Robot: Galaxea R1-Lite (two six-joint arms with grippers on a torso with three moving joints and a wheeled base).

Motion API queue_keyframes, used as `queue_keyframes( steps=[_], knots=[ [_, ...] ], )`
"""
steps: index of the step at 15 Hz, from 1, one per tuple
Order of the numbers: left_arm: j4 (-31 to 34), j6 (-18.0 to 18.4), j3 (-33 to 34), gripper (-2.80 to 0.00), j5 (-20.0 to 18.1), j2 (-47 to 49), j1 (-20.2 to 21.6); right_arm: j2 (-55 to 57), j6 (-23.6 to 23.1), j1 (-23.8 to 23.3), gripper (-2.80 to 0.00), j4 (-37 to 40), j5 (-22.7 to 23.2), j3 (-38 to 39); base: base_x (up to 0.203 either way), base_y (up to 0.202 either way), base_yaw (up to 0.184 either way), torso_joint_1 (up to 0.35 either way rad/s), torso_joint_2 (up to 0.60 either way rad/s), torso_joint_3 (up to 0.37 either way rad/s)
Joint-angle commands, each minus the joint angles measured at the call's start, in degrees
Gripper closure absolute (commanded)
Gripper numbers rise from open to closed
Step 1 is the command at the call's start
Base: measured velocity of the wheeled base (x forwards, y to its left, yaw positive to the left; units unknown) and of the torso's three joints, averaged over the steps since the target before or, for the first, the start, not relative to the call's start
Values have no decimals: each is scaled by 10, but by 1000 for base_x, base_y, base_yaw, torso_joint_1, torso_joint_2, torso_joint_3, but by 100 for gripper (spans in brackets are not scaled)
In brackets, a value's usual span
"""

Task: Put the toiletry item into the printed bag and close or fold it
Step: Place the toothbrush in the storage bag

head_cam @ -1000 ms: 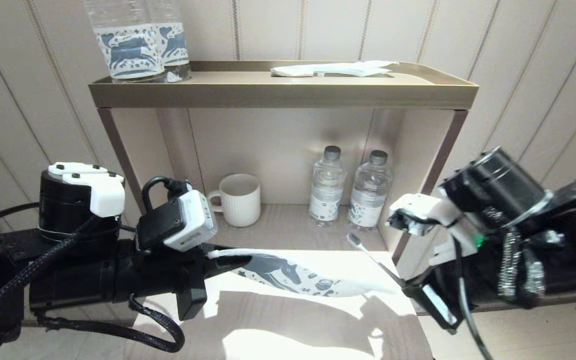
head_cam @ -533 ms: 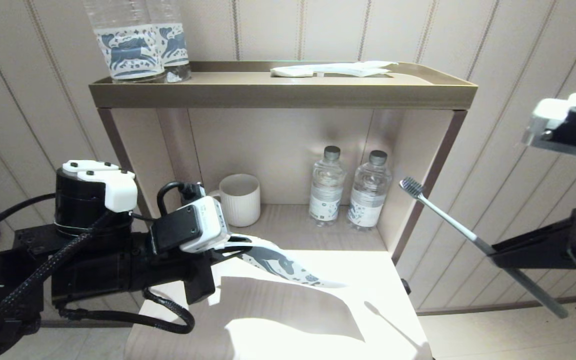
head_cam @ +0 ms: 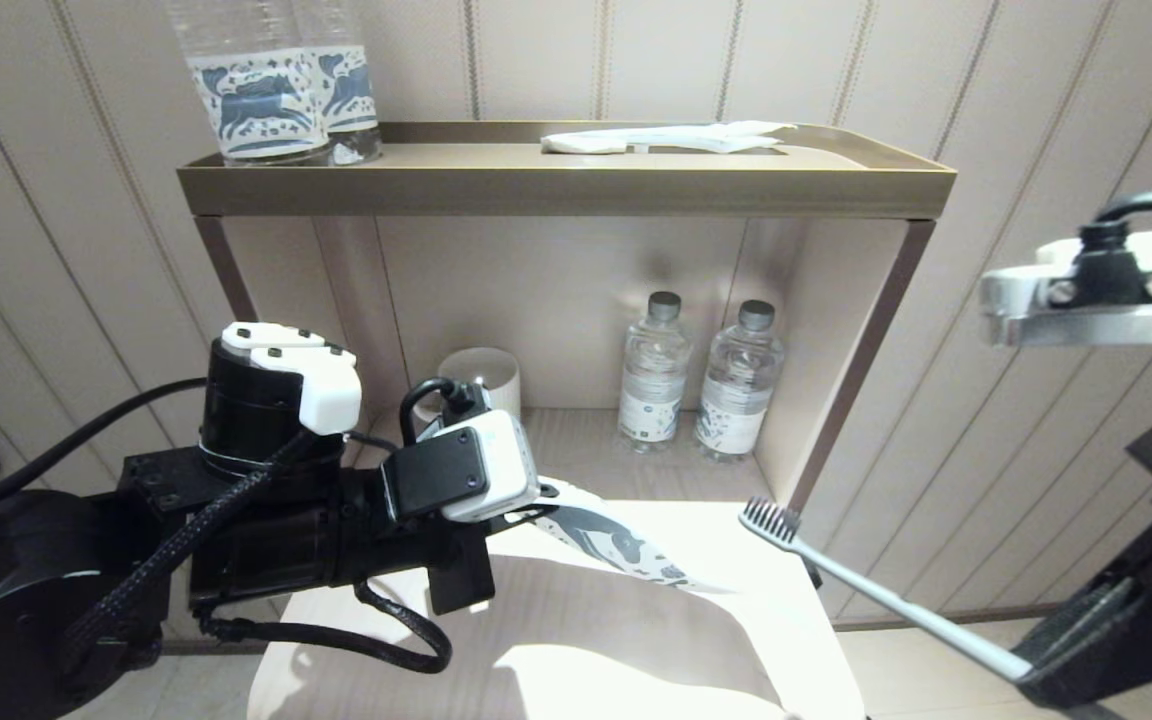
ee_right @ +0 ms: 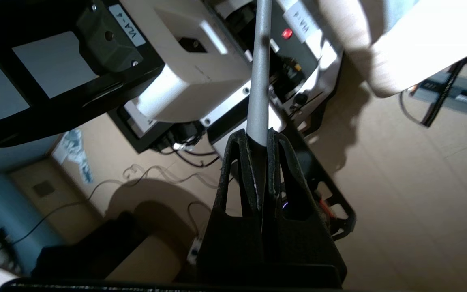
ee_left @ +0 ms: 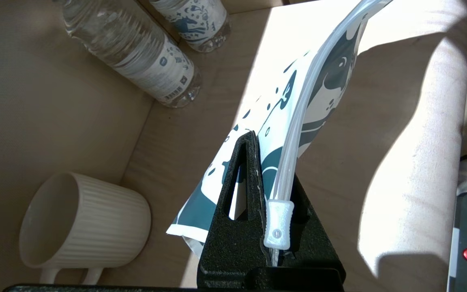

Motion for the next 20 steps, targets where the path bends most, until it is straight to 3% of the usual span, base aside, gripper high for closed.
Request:
queue_keyframes(
  steps=[1,8,20],
  knots=[
    [-3,2,2,0,0,5,-1,35,-1,0,0,8,12,26,0,0,0,0,0,0],
    [-4,2,6,0,-1,4,-1,45,-5,-14,0,-38,15,120,0,0,0,0,0,0],
    [-9,2,23,0,-3,-4,-1,83,-6,-34,0,-79,4,124,0,0,0,0,0,0]
  ],
)
